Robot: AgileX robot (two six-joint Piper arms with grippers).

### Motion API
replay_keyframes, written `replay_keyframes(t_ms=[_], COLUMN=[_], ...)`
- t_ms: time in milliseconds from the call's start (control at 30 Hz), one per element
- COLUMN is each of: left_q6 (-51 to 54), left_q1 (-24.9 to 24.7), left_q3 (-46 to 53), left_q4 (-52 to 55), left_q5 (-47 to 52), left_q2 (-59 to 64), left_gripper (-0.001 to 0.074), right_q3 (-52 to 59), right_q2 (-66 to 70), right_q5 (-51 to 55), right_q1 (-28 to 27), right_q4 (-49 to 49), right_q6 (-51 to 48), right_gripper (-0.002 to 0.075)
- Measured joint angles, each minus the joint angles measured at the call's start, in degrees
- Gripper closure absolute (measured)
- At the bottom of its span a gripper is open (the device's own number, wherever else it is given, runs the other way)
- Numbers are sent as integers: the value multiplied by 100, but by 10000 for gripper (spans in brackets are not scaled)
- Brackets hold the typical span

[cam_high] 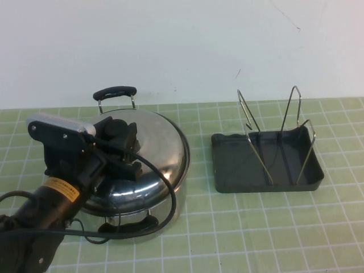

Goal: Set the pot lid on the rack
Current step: Open the pot, then hand over the pot lid

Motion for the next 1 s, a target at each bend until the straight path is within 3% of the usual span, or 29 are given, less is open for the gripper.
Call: replay_keyframes(t_ms=[333,600,667,867,1000], left_q6=[-472,-3113,-3770,-4292,-4351], left_q1=[0,0,0,0,0], left_q3=[0,0,0,0,0], left_q4=[64,674,1021,1876,2076], left_q5=[-140,-353,-366,-526,-633], left_q2=[-751,-2066,-2124,-2007,-1880], left_gripper=[413,413,413,413,413], right_q3=[0,0,9,42,42], right_q2=[0,0,0,0,0], right_q5=[0,-14,-113,-524,-607], right_q1=[0,0,0,0,0], right_q4=[0,-10,366,3366,3649], right_q6=[0,92,351,2010,2092], right_gripper=[727,727,727,727,727])
